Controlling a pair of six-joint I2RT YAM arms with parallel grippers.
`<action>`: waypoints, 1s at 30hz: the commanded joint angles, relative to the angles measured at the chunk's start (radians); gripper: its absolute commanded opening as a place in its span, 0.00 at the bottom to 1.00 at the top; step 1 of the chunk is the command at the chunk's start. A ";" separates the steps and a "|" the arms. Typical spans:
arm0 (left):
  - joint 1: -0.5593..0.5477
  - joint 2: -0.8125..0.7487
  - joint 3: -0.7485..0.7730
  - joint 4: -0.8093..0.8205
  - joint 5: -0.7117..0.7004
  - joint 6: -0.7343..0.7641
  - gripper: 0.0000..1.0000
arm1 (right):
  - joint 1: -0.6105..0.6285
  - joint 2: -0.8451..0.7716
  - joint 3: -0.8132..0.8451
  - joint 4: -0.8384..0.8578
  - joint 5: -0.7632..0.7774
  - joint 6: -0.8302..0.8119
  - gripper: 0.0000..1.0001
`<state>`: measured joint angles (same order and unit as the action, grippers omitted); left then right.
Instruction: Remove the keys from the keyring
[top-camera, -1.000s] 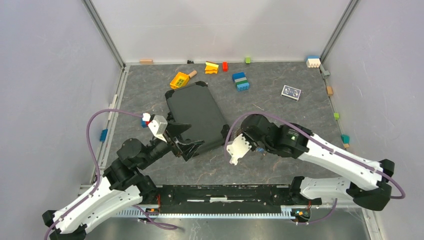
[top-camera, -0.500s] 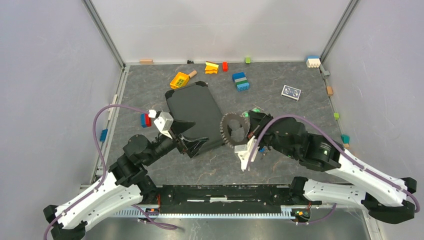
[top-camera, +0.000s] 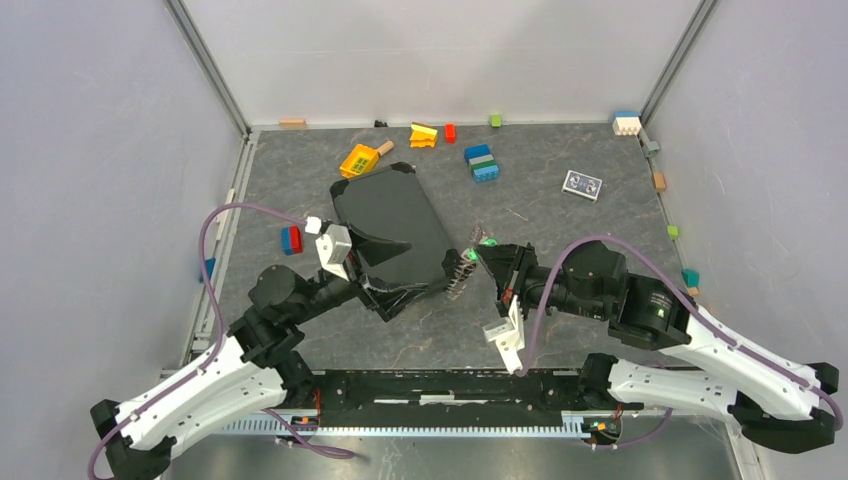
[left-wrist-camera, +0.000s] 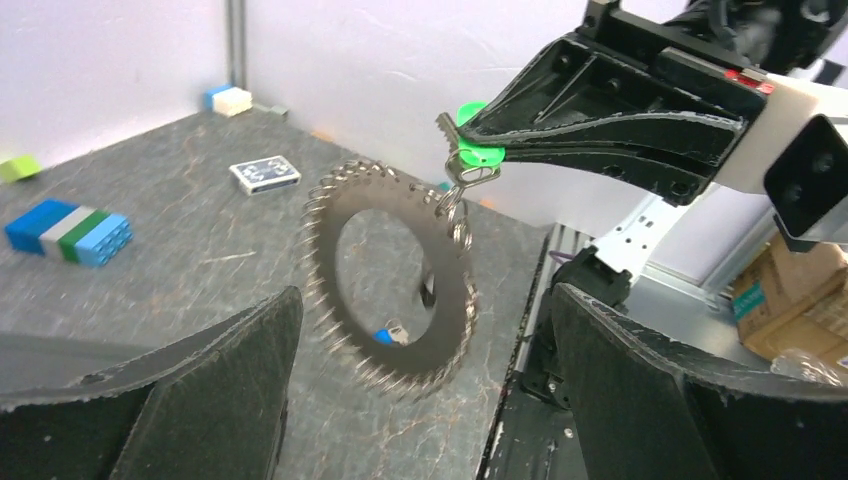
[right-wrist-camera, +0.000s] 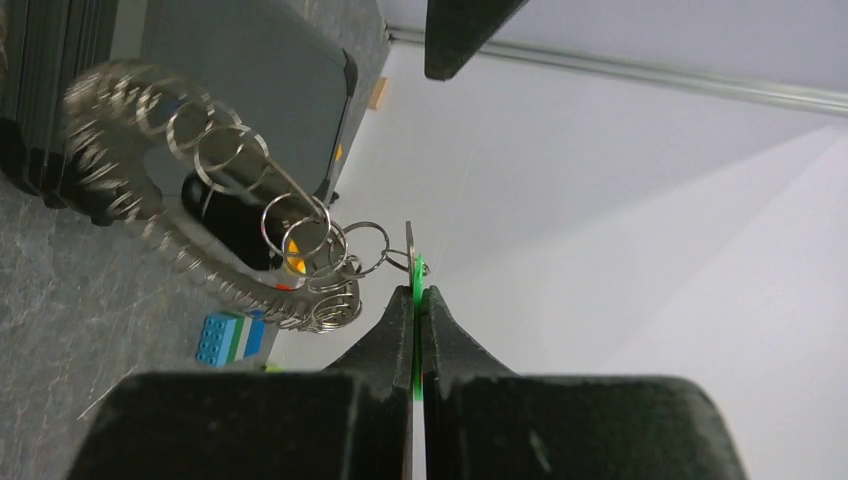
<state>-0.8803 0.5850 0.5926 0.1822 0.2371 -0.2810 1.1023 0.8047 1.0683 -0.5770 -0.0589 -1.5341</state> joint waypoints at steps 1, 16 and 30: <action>0.003 0.036 0.010 0.142 0.124 0.061 1.00 | 0.003 -0.039 0.014 0.079 -0.131 -0.084 0.00; -0.009 0.133 0.007 0.303 0.192 -0.040 0.99 | 0.003 -0.054 0.003 0.146 -0.183 -0.034 0.00; -0.061 0.233 0.001 0.395 0.130 -0.075 0.97 | 0.004 -0.053 -0.047 0.240 -0.156 0.024 0.00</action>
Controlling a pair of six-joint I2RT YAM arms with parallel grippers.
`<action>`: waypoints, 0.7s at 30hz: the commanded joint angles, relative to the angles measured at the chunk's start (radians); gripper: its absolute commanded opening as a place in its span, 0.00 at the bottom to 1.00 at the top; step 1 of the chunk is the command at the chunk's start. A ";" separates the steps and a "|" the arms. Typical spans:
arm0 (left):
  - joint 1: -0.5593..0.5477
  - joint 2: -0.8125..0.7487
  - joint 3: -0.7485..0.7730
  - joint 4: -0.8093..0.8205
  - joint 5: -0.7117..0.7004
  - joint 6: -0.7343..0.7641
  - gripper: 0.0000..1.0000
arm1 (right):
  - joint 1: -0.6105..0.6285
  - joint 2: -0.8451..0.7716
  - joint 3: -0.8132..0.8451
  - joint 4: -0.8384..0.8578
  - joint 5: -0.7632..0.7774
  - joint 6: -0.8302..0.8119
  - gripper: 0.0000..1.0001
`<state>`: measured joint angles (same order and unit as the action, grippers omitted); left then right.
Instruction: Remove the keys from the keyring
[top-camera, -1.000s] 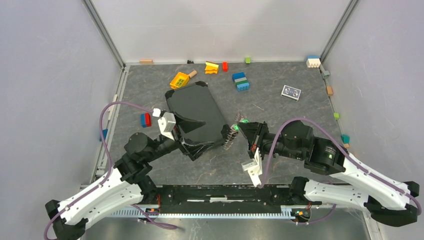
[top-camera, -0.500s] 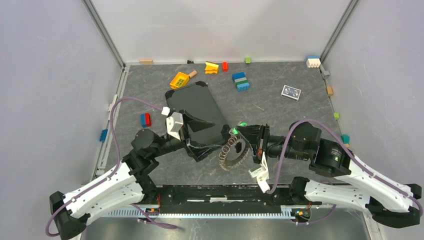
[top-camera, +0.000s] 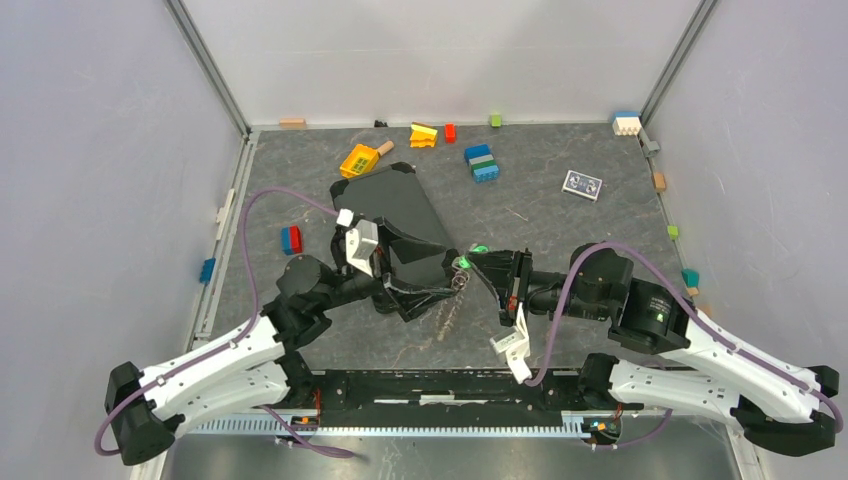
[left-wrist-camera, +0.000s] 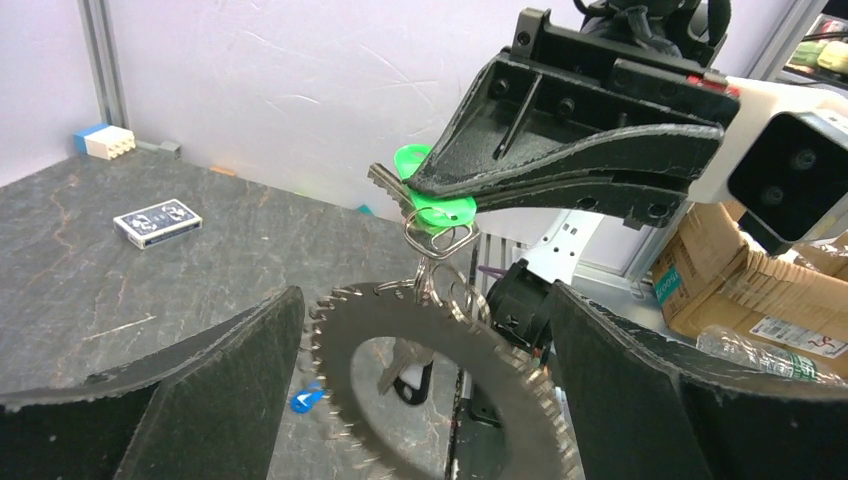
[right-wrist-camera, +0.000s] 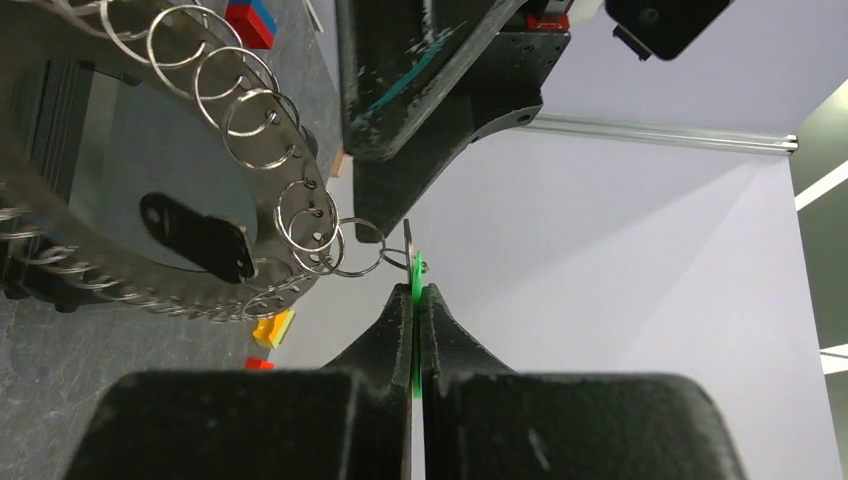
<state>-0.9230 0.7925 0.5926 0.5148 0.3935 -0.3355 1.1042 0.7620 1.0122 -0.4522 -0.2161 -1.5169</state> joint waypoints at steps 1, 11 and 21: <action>-0.022 0.034 0.000 0.065 -0.027 -0.016 0.97 | 0.003 -0.010 0.009 0.122 0.003 0.014 0.00; -0.064 0.089 0.002 0.097 -0.094 -0.002 0.96 | 0.002 -0.014 0.002 0.145 -0.019 0.047 0.00; -0.080 0.131 0.035 0.100 -0.146 0.004 0.95 | 0.002 -0.011 -0.017 0.148 -0.014 0.066 0.00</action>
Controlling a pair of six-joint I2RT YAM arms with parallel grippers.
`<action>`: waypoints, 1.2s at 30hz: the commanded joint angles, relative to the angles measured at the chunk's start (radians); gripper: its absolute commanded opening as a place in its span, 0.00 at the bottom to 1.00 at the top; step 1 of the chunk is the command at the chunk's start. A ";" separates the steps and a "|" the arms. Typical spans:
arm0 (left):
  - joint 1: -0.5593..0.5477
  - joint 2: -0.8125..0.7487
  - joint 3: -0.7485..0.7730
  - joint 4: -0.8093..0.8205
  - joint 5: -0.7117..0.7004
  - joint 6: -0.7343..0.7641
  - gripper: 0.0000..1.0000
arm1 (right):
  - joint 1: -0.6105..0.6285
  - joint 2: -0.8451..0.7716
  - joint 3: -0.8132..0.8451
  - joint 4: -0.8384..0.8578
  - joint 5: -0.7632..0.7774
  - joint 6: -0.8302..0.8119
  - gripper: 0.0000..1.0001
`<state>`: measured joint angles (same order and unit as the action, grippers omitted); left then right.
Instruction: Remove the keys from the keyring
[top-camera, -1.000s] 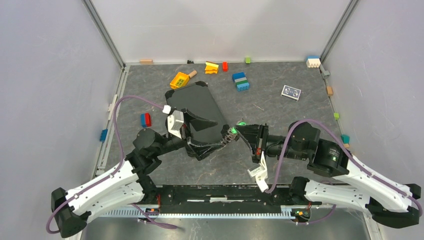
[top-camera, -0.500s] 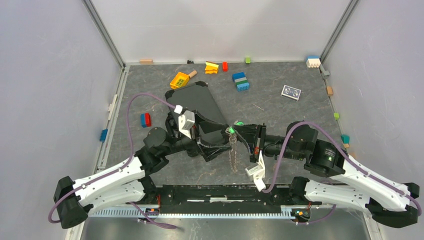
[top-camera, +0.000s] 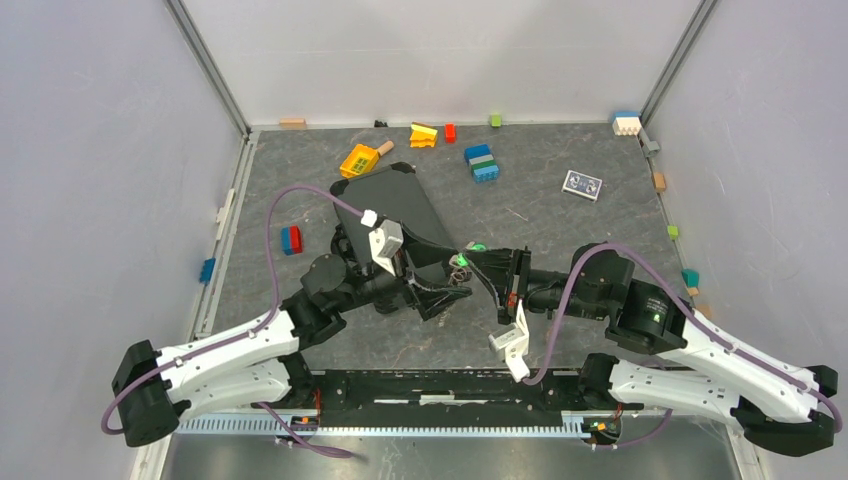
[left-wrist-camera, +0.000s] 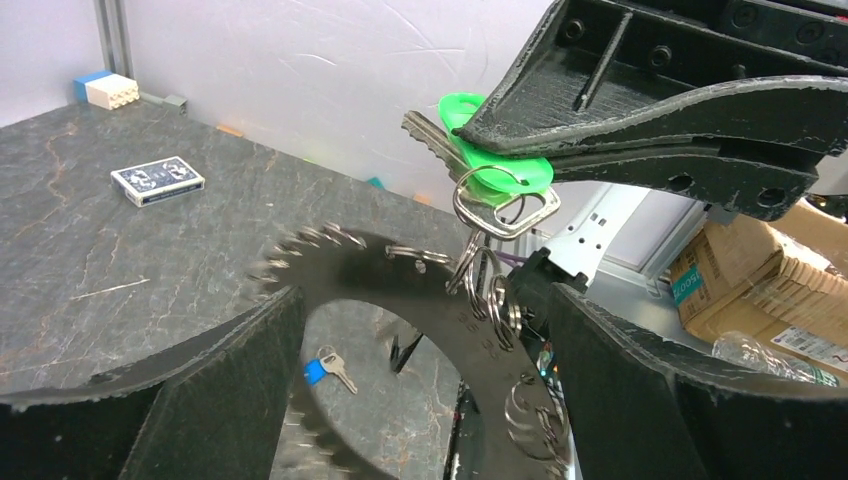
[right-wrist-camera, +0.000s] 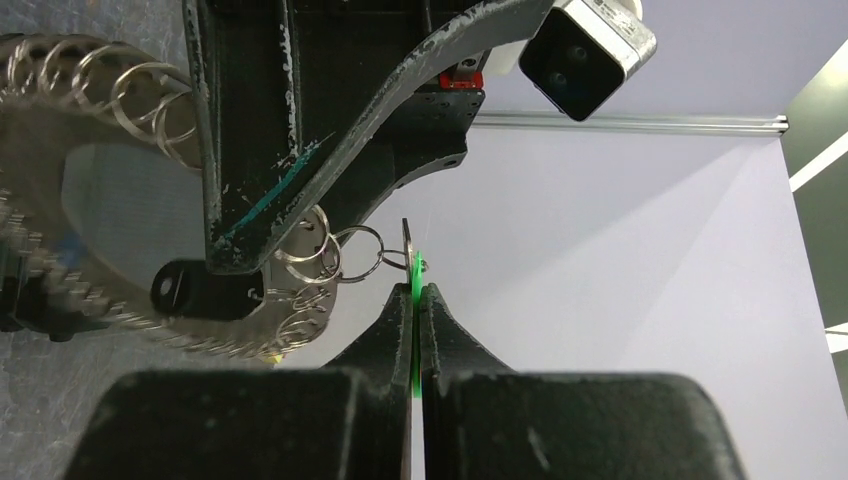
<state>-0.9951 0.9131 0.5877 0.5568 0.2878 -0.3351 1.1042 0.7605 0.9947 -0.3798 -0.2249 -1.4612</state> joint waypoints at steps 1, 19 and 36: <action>-0.010 0.014 0.045 0.049 -0.045 0.013 0.93 | 0.001 -0.011 0.001 0.077 -0.008 0.012 0.00; -0.059 -0.028 0.227 -0.522 -0.113 0.331 0.24 | 0.002 -0.097 -0.043 0.027 0.000 0.115 0.00; -0.240 0.028 0.520 -1.018 -0.618 0.777 0.02 | 0.002 -0.181 -0.149 0.029 0.043 0.257 0.00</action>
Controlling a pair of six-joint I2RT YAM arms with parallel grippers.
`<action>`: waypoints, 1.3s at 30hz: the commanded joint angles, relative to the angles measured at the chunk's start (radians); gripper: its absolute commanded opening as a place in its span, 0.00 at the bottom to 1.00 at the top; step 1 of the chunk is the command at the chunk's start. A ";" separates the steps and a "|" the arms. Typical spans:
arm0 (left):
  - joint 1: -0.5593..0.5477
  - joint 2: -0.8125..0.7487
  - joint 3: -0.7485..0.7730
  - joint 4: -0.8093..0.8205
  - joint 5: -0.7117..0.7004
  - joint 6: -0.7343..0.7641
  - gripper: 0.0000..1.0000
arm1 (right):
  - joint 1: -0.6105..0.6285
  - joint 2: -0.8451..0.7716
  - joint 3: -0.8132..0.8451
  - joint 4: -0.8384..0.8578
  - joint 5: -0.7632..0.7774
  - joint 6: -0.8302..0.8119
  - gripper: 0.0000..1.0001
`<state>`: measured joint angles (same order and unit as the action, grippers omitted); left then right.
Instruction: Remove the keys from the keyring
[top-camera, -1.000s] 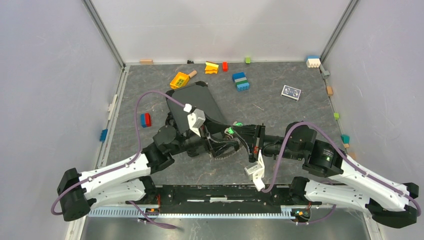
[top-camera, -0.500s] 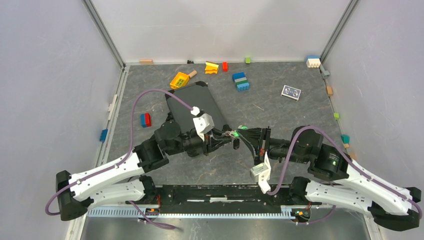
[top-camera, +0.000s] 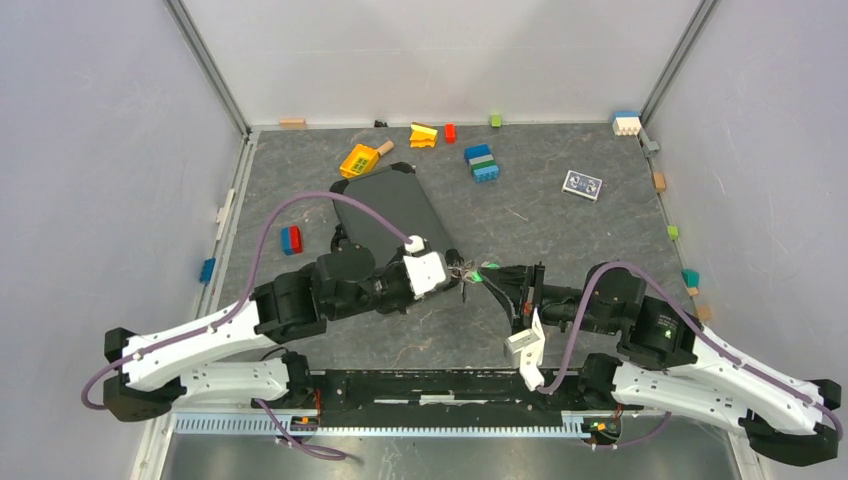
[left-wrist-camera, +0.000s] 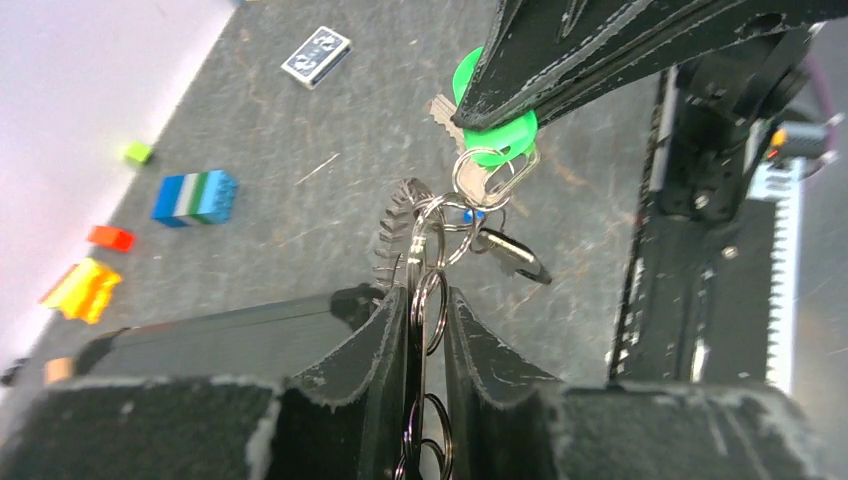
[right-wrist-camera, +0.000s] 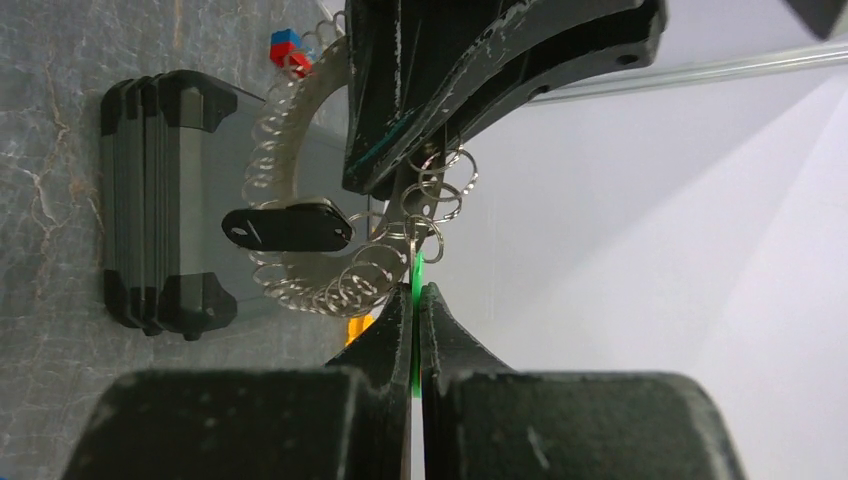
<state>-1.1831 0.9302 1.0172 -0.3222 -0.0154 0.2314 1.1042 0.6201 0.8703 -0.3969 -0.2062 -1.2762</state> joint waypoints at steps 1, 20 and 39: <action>-0.074 0.020 0.105 -0.147 -0.364 0.252 0.02 | 0.002 -0.044 -0.040 0.057 0.026 0.092 0.00; -0.132 -0.089 0.070 0.148 -0.533 0.770 0.02 | 0.002 -0.137 -0.259 0.313 0.058 0.739 0.23; -0.133 -0.271 -0.078 0.247 -0.233 0.914 0.02 | 0.002 -0.119 -0.274 0.534 0.027 1.112 0.55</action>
<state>-1.3170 0.6979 0.9394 -0.1329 -0.3668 1.0698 1.1042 0.4614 0.5564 0.0696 -0.1822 -0.2733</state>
